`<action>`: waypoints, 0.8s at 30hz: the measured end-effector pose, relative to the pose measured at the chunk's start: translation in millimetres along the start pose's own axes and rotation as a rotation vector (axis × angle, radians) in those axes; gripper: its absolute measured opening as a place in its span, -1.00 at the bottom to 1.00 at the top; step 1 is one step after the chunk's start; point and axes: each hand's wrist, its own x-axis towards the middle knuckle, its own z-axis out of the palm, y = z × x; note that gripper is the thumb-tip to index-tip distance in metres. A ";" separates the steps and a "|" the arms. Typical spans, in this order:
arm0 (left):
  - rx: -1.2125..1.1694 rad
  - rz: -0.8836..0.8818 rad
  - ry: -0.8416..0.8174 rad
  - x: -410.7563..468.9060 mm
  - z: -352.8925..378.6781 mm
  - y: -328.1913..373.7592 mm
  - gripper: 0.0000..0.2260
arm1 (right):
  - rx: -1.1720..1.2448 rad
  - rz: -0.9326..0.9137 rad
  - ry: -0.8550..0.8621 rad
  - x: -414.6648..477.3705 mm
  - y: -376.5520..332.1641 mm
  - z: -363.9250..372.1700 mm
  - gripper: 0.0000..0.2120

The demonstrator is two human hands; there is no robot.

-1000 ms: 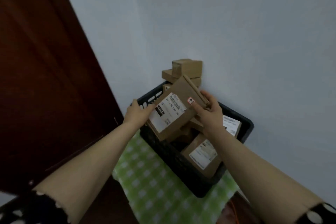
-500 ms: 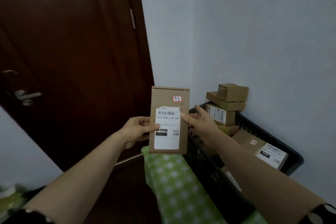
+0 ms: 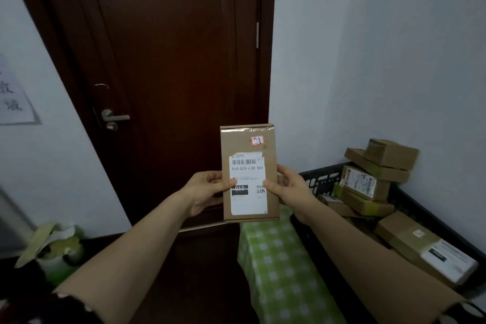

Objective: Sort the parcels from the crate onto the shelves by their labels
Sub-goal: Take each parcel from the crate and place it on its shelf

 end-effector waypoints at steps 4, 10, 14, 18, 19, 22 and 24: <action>-0.002 0.009 0.019 -7.5 -15.5 0.6 -0.75 | 0.014 -0.009 -0.011 0.4 -0.9 15.8 -0.47; -0.013 0.015 0.046 -18.2 -31.1 -1.3 -0.72 | 0.024 -0.012 -0.046 1.4 -1.0 33.3 -0.48; -0.033 0.010 0.072 -25.6 -43.3 -5.6 -0.70 | 0.014 -0.005 -0.065 4.3 1.5 47.0 -0.45; -0.041 0.000 0.101 -34.0 -59.5 -10.8 -0.69 | 0.003 -0.001 -0.091 6.7 5.7 64.2 -0.47; -0.043 -0.006 0.108 -36.9 -63.8 -12.0 -0.70 | 0.001 0.006 -0.097 7.0 7.0 69.6 -0.48; -0.046 -0.025 0.146 -47.3 -78.8 -19.6 -0.73 | 0.005 0.028 -0.131 7.3 12.7 87.9 -0.49; -0.044 -0.034 0.178 -56.9 -89.6 -25.9 -0.72 | -0.009 0.029 -0.155 6.2 16.2 100.5 -0.50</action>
